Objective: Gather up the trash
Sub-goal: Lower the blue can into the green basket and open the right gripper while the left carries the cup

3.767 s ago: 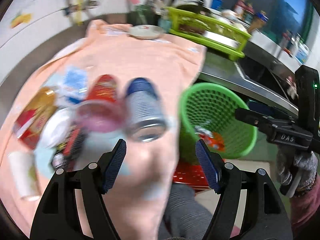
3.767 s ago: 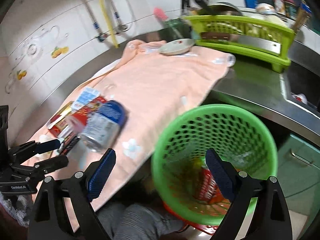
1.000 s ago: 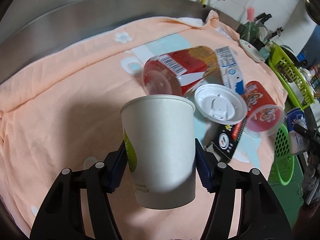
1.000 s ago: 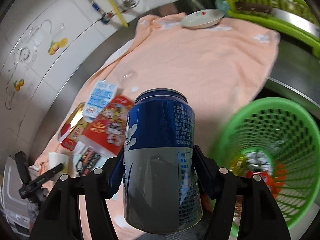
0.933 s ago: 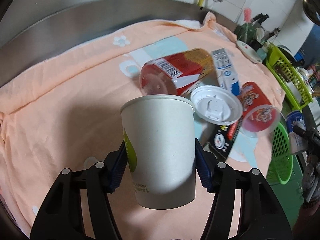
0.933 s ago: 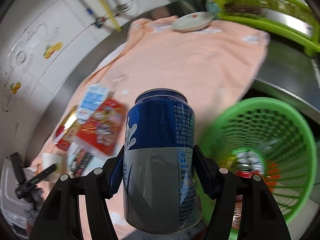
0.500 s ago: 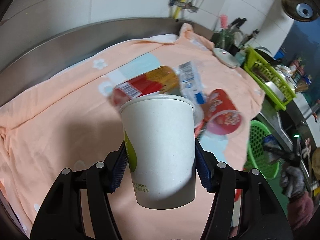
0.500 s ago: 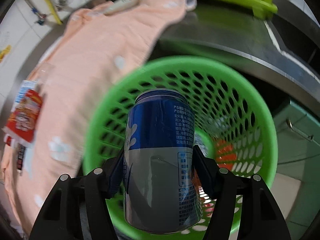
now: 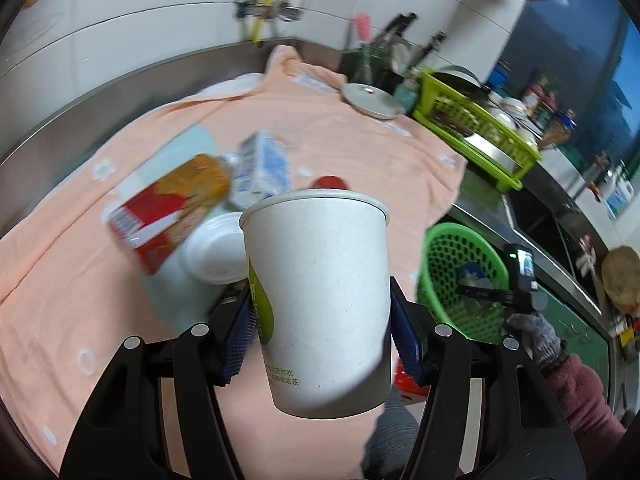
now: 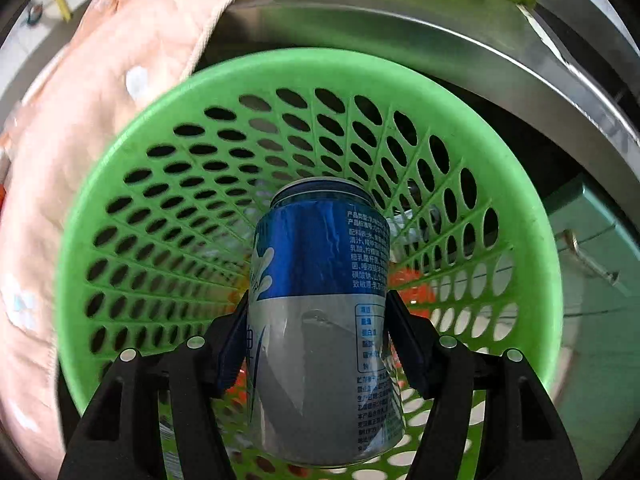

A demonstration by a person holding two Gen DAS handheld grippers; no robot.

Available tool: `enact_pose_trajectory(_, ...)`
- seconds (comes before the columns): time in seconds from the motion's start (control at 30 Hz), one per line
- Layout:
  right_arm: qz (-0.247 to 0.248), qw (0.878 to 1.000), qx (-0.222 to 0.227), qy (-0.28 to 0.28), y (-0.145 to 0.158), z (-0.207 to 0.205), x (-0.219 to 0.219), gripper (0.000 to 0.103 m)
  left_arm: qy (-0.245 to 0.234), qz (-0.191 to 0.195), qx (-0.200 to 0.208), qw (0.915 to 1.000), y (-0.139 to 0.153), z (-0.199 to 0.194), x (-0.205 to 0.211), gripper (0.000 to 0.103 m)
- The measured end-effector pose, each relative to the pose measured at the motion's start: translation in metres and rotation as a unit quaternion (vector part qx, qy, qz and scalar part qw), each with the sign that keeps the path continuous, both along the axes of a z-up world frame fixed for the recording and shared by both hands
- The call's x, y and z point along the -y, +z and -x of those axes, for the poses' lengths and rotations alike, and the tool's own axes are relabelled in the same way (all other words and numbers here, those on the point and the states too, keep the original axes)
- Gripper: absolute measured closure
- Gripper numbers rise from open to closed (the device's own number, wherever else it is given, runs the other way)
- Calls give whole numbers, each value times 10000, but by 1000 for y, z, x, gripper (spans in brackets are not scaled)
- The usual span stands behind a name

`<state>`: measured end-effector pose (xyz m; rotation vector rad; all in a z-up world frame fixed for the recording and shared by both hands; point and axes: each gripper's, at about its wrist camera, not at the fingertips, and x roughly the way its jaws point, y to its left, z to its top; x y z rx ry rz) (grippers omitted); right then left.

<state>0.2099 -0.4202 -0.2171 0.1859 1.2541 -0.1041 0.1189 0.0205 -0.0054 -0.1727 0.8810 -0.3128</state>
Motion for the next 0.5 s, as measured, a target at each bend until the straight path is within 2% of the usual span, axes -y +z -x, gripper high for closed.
enact_pose_trajectory(0.07,79,10000,-3,43,0,2,2,41,-171,-3,5,9999,1,-3,15,42)
enact_pose_trajectory(0.17,85,9999,74,62,0,10,8,34,-394,13,-19,9992,0,-8,38,42)
enact_pose_trajectory(0.33,104,9997,219,100,9,20,13,33,-753,47,-87,9971,-3,-17,77,42)
enact_pose_trajectory(0.5,15,9987,474,196,42,37,9,32,-1136,51,-154,9934,-5,-24,119,42)
